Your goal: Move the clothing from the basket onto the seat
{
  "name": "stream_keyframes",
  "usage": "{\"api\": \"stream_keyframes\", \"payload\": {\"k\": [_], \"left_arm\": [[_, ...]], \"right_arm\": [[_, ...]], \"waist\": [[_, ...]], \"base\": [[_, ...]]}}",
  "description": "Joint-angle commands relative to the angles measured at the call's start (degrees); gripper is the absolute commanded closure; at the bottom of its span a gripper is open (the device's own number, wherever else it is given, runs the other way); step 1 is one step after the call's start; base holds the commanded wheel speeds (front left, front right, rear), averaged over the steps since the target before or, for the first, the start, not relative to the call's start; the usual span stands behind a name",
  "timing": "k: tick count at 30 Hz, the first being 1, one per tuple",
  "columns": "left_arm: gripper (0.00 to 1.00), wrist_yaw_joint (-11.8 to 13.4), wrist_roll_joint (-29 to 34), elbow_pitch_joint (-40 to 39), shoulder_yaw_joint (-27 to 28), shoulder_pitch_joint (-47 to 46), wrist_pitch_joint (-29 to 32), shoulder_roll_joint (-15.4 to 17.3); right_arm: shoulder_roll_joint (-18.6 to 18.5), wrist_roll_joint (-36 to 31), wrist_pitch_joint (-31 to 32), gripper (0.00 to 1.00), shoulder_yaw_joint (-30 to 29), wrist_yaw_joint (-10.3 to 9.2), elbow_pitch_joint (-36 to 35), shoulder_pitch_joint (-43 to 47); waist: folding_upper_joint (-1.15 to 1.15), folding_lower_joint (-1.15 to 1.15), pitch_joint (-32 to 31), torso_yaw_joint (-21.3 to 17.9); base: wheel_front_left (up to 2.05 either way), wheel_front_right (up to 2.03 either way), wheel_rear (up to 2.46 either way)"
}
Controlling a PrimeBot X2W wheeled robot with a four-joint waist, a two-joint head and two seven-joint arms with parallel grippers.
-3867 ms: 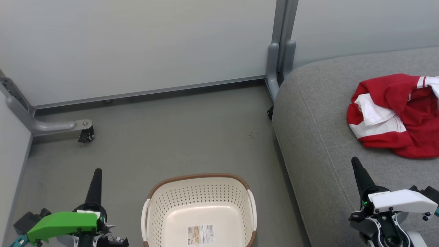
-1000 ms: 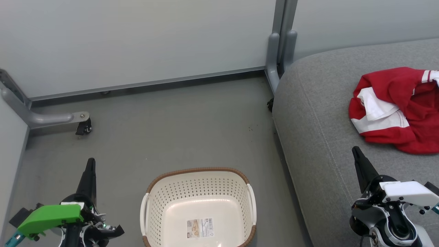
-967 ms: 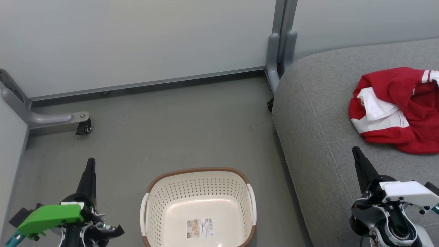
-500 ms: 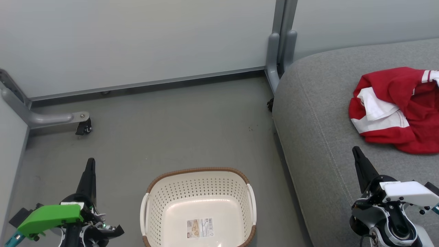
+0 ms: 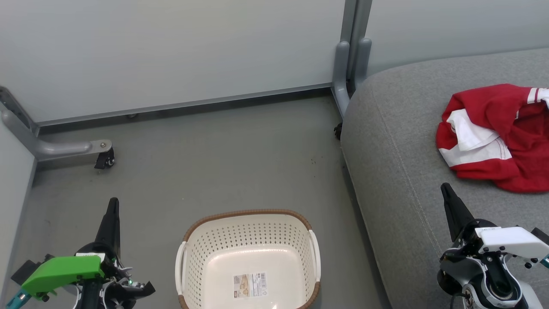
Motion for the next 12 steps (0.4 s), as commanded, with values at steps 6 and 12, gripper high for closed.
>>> {"api": "stream_keyframes", "payload": {"k": [6,12], "left_arm": [[1.00,-0.34,0.18,0.06,0.19,-0.78,0.17,0.10],[1.00,-0.34,0.20,0.04,0.20,-0.78,0.19,0.10]], "right_arm": [[-0.01,-0.42,0.34,1.00,-0.13,0.02,0.12,-0.39],[0.01,-0.48,0.34,1.00,-0.17,0.02,0.12,-0.40]], "waist": [[0.00,0.00,0.00,0.00],[0.00,0.00,0.00,0.00]], "base": [[0.00,0.00,0.00],[0.00,0.00,0.00]]}}
